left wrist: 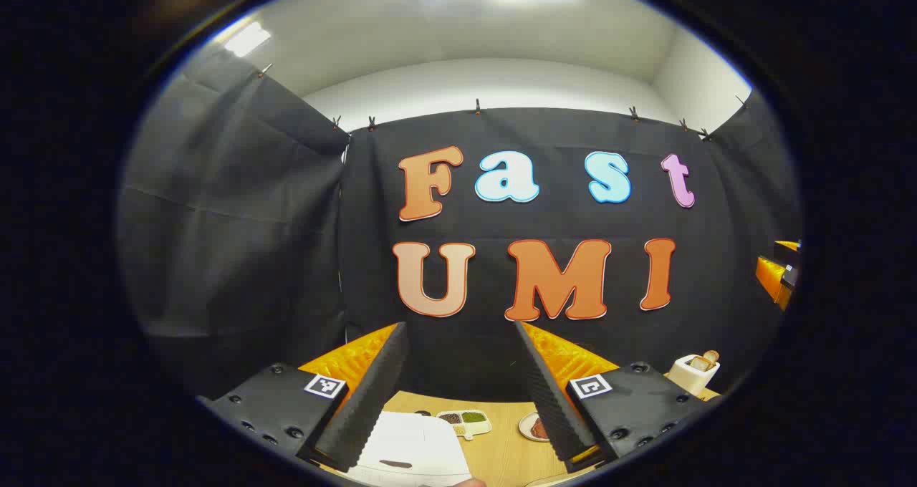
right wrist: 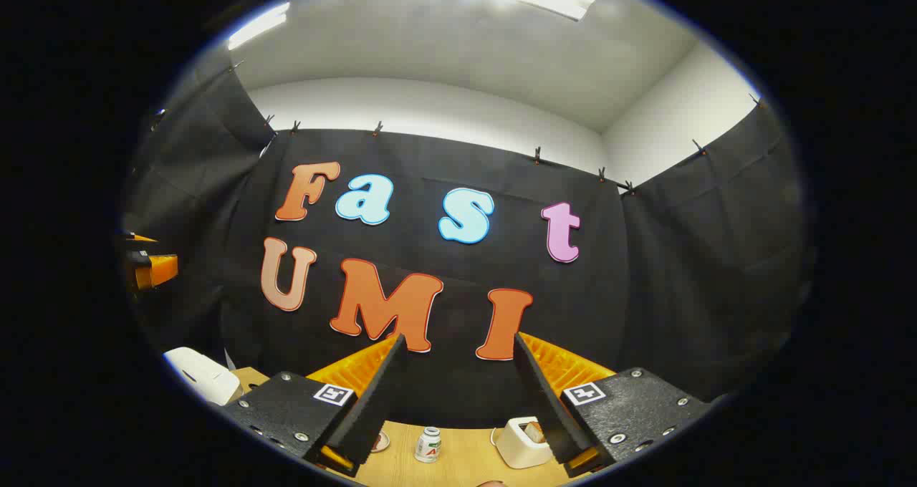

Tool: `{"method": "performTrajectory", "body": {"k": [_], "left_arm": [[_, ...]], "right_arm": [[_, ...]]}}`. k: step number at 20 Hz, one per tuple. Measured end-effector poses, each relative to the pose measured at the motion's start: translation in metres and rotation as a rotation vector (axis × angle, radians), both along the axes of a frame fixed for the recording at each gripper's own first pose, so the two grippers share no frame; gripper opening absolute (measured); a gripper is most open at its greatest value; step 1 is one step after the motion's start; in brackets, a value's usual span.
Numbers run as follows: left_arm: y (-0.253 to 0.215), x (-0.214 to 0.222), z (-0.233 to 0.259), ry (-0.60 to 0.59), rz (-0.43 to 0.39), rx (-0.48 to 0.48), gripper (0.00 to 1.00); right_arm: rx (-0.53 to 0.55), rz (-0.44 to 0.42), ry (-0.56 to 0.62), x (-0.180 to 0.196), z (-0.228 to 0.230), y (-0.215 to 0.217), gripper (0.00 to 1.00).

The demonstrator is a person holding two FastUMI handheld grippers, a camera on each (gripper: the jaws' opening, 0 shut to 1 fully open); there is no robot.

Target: Close the left gripper, press the button to open the rice cooker; take a wooden spoon from the chopstick holder with the right hand, scoop a spoonful of rice and pour it into the rice cooker, then put the wooden spoon back into the chopstick holder.

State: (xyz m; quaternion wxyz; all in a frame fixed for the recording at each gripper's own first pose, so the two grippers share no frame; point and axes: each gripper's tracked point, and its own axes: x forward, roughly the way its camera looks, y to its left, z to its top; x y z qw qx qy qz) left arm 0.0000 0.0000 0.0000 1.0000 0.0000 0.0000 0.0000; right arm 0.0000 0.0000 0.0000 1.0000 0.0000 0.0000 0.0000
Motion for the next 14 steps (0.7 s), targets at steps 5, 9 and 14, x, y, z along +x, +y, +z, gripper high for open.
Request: {"method": "performTrajectory", "body": {"k": [5,9,14], "left_arm": [[-0.009,0.01,-0.006,0.031,0.005,0.011,0.97],[-0.023,0.021,-0.017,0.064,-0.038,0.004,0.99],[-0.025,0.041,-0.029,0.089,-0.063,0.012,0.99]], "right_arm": [[0.024,0.011,0.021,0.01,-0.012,-0.006,0.91],[0.026,0.009,0.021,0.022,-0.015,-0.001,0.92],[0.038,0.015,0.055,0.042,-0.027,0.014,0.91]]}}
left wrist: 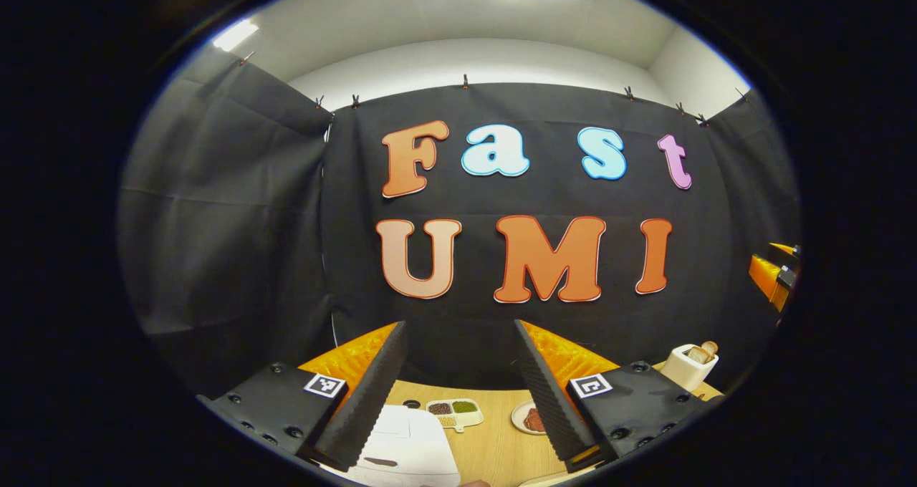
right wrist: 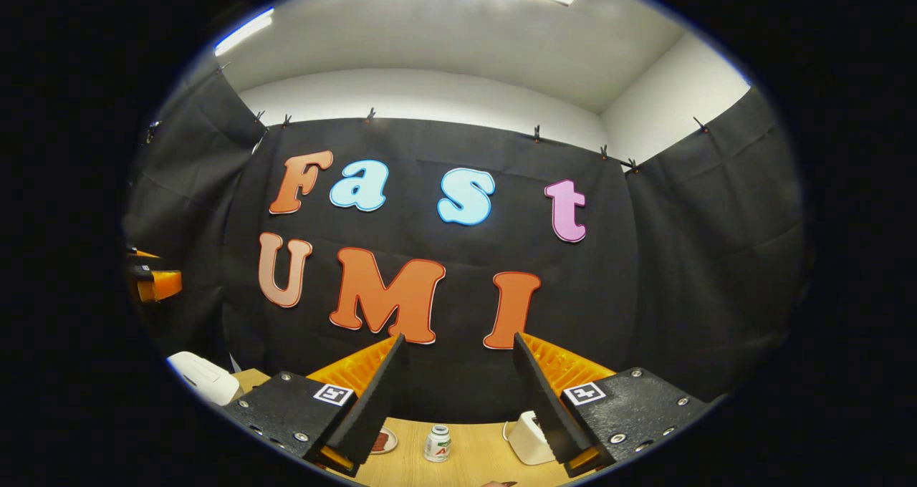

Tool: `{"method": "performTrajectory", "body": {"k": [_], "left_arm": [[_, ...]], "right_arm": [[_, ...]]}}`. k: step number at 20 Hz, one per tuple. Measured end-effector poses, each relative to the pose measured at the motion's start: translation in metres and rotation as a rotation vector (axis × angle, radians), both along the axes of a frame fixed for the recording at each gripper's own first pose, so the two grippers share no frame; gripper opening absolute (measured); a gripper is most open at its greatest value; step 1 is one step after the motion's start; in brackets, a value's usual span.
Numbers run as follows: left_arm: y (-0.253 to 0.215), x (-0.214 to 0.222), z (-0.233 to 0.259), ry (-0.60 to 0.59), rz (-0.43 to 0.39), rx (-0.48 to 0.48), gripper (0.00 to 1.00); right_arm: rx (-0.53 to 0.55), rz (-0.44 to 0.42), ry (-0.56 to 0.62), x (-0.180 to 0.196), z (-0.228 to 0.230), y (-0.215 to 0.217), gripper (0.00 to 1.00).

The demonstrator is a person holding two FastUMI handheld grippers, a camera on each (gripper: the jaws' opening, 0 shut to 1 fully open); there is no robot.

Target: Close the left gripper, press the button to open the rice cooker; take a wooden spoon from the chopstick holder with the right hand, scoop a spoonful of rice and pour it into the rice cooker, then put the wooden spoon back into the chopstick holder.

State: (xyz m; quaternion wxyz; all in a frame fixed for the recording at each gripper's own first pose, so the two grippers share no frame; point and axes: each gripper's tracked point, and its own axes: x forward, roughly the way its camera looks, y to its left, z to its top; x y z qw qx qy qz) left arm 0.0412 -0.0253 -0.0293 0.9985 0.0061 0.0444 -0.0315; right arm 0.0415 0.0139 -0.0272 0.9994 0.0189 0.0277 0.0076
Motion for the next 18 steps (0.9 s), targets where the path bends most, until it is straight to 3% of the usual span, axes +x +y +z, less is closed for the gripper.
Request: {"method": "performTrajectory", "body": {"k": [5,8,13,18], "left_arm": [[-0.012,0.029,0.02,-0.08,-0.027,0.023,0.98],[-0.012,0.04,0.007,-0.048,-0.015,0.032,0.99],[-0.011,0.046,-0.008,0.008,-0.026,0.016,0.99],[-0.001,0.05,-0.006,-0.001,-0.015,0.046,0.99]], "right_arm": [[0.002,-0.011,-0.027,0.027,0.019,0.011,0.91],[0.02,0.002,-0.057,0.029,0.029,0.022,0.91],[0.062,0.006,-0.001,0.026,0.002,0.02,0.91],[0.01,-0.01,0.033,0.023,-0.011,0.005,0.91]]}}
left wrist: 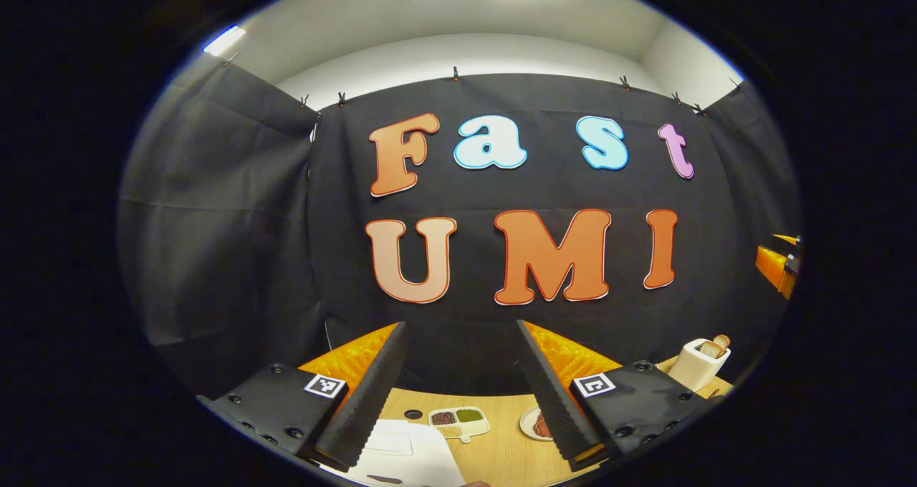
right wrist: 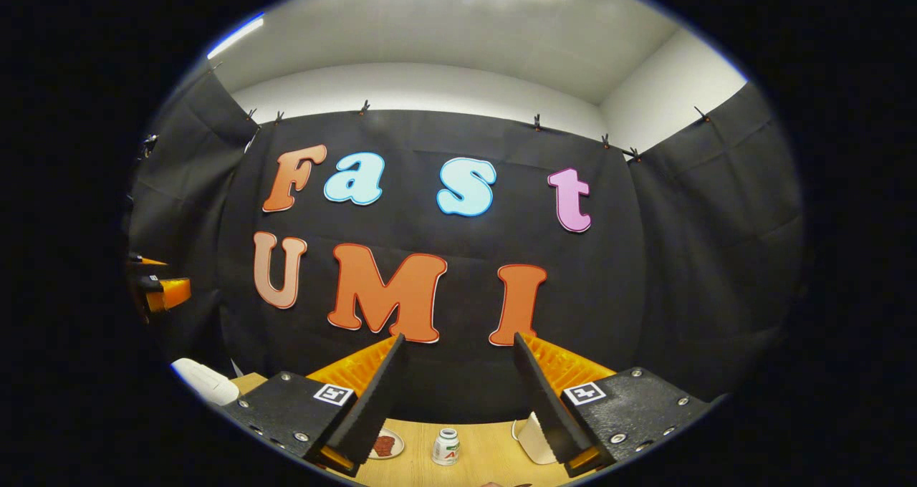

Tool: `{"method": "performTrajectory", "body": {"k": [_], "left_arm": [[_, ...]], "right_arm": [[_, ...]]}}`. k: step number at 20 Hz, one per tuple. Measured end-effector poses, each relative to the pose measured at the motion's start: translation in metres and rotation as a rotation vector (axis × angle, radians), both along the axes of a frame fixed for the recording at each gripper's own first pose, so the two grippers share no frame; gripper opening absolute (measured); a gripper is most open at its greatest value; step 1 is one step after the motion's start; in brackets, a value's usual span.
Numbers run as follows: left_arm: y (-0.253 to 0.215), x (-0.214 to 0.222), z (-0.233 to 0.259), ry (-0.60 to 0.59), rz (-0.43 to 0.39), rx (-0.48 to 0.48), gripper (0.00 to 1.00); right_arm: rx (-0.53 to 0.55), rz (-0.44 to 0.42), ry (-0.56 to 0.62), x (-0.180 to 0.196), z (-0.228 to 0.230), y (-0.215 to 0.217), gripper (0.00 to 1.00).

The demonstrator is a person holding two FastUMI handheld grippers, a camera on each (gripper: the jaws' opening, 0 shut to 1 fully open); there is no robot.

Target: Close the left gripper, press the button to open the rice cooker; take a wooden spoon from the chopstick holder with the right hand, scoop a spoonful of rice and pour it into the rice cooker, then put the wooden spoon back into the chopstick holder.

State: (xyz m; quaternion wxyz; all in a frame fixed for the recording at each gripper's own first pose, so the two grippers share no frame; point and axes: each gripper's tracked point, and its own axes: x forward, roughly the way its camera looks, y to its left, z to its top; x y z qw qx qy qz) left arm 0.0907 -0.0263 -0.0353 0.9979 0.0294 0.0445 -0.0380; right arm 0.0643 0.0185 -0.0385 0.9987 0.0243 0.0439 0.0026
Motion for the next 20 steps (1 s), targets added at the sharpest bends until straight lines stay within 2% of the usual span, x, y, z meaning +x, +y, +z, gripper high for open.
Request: {"method": "performTrajectory", "body": {"k": [4,6,11,18,20], "left_arm": [[0.008,-0.008,0.007,-0.009,0.01,0.016,0.99],[0.008,-0.016,0.011,-0.015,0.009,-0.01,0.99],[0.028,-0.02,-0.006,0.028,0.033,0.0,0.99],[0.056,-0.027,-0.021,0.073,0.053,-0.02,0.99],[0.07,-0.029,-0.031,0.1,0.093,-0.017,0.63]], "right_arm": [[0.013,-0.003,-0.001,-0.009,0.004,-0.002,0.91],[0.019,0.009,0.0,-0.014,0.004,0.001,0.91],[-0.002,0.024,-0.009,-0.023,0.001,0.006,0.91],[0.001,-0.013,0.031,-0.035,-0.021,-0.01,0.91],[-0.005,-0.024,0.039,-0.039,-0.026,-0.014,0.91]]}}
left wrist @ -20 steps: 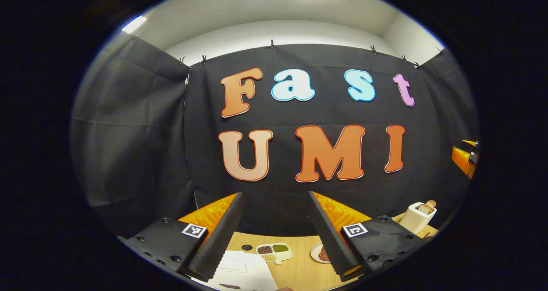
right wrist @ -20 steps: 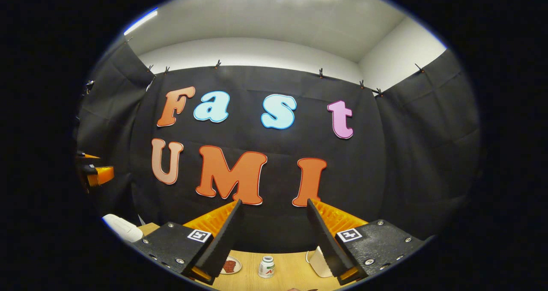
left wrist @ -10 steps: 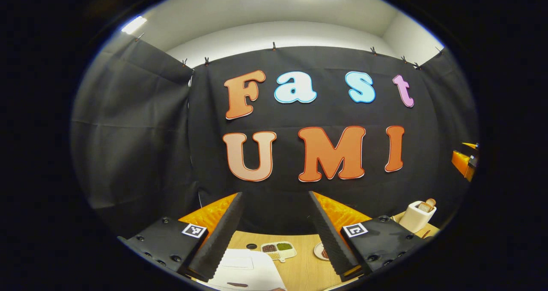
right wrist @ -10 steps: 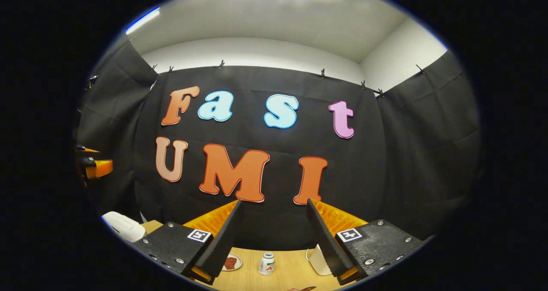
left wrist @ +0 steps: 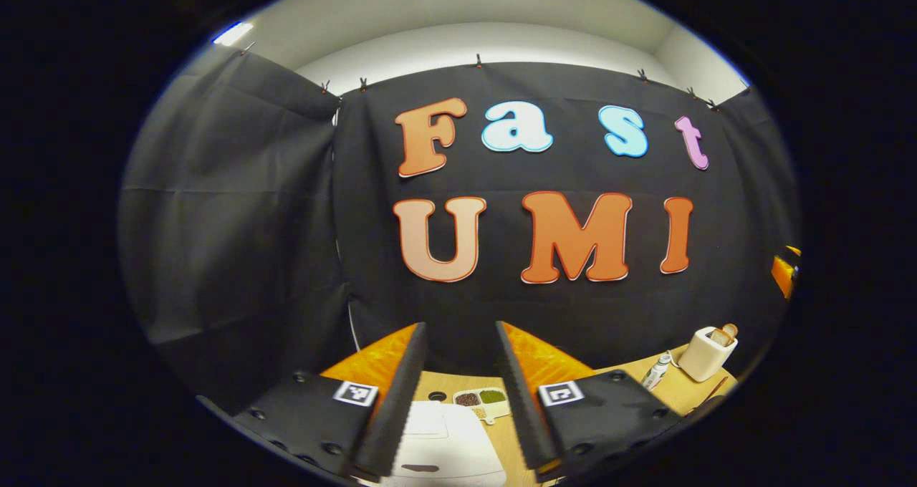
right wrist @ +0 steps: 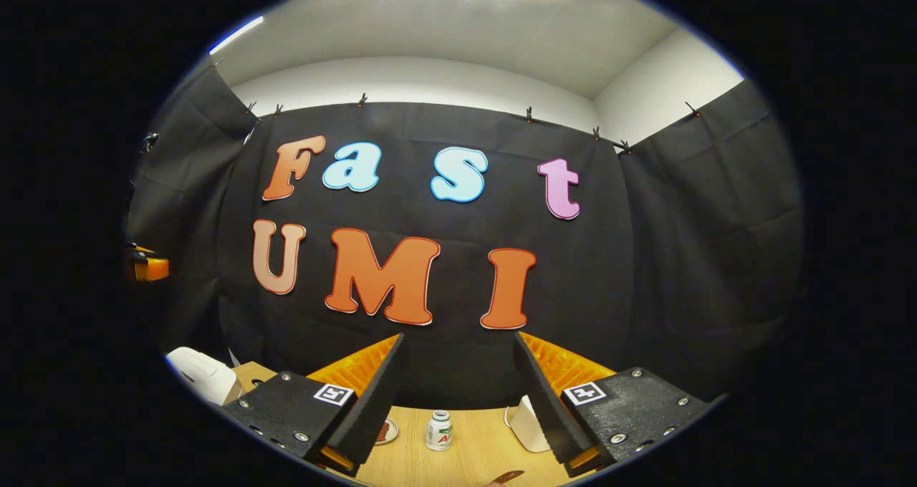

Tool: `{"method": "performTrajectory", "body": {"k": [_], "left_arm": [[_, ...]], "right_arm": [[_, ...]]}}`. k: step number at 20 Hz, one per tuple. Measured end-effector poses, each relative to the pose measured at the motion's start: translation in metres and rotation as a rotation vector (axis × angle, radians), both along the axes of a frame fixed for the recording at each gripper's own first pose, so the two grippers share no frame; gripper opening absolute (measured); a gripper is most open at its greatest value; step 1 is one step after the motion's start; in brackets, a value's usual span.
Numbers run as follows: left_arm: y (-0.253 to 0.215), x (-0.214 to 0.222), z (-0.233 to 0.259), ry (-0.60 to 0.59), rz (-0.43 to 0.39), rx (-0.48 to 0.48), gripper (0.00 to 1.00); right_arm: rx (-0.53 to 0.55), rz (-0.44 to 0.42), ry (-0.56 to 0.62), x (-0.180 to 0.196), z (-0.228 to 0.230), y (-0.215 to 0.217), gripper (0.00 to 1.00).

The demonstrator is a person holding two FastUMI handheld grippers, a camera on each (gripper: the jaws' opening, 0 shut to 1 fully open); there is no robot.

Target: Close the left gripper, press the button to open the rice cooker; take a wooden spoon from the chopstick holder with the right hand, scoop a spoonful of rice and pour it into the rice cooker, then put the wooden spoon back into the chopstick holder.

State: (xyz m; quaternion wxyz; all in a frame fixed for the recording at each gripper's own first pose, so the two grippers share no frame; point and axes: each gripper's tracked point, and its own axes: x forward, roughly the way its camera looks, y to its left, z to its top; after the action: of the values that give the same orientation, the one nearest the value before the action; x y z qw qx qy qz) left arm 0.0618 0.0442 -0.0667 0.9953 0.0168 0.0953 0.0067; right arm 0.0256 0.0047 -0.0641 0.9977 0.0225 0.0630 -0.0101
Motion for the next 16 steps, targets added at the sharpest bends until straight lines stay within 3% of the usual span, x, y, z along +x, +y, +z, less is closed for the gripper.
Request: {"method": "performTrajectory", "body": {"k": [3,5,7,16], "left_arm": [[0.015,-0.004,-0.013,0.046,0.036,0.006,0.1],[0.029,-0.007,-0.017,0.064,0.085,0.013,0.07],[0.023,-0.01,-0.035,0.131,0.059,-0.003,0.05],[0.044,-0.039,-0.144,0.575,0.083,-0.171,0.05]], "right_arm": [[-0.019,-0.016,0.011,-0.007,-0.006,-0.009,0.91],[-0.012,-0.022,0.023,-0.011,-0.011,-0.012,0.91],[-0.012,-0.031,0.033,-0.014,-0.014,-0.016,0.91],[-0.036,-0.053,0.087,-0.034,-0.031,-0.027,0.91]]}}
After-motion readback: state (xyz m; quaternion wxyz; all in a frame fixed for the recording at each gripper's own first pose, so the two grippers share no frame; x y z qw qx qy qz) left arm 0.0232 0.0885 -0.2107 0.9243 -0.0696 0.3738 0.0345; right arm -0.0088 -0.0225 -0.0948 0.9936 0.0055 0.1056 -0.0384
